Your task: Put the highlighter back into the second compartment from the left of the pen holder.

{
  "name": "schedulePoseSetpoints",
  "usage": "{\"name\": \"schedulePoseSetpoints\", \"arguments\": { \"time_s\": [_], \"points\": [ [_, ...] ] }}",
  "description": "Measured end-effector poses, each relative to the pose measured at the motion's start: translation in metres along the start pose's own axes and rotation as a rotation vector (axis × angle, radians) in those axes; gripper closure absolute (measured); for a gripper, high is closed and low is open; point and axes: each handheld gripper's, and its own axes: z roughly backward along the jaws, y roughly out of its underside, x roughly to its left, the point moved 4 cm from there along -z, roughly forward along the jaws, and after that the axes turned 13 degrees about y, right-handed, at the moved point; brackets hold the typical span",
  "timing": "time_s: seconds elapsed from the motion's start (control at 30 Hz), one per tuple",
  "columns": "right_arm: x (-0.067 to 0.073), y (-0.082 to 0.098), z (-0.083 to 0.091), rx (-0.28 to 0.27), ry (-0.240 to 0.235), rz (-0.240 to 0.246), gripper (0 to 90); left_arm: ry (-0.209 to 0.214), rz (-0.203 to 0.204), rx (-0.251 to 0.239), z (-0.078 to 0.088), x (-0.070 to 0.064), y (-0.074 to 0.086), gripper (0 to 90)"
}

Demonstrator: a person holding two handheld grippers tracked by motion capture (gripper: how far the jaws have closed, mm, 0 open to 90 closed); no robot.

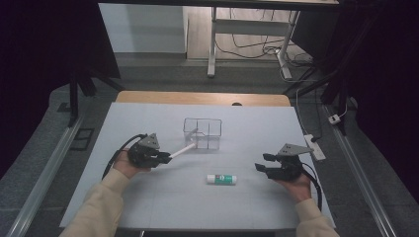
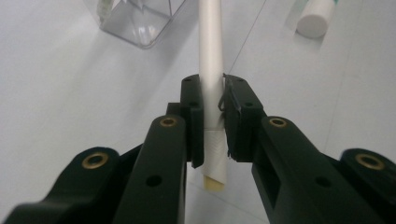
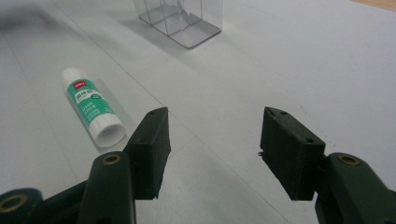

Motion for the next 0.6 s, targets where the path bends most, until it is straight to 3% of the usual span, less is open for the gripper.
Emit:
{"name": "schedulePoseSetpoints", "arguments": {
  "time_s": [0.27, 0.6],
  "points": [
    [0.002, -0.001, -0.001, -0.011, -0.01, -0.006, 41.9, 0.005, 0.008, -0.057, -0.003, -0.006, -0.003, 78.9],
    [0.006, -0.004, -0.001, -0.029, -0.033, -0.02, 41.9, 0.026, -0.018, -0.1, -0.012, -0.016, -0.014, 78.9]
  ]
}}
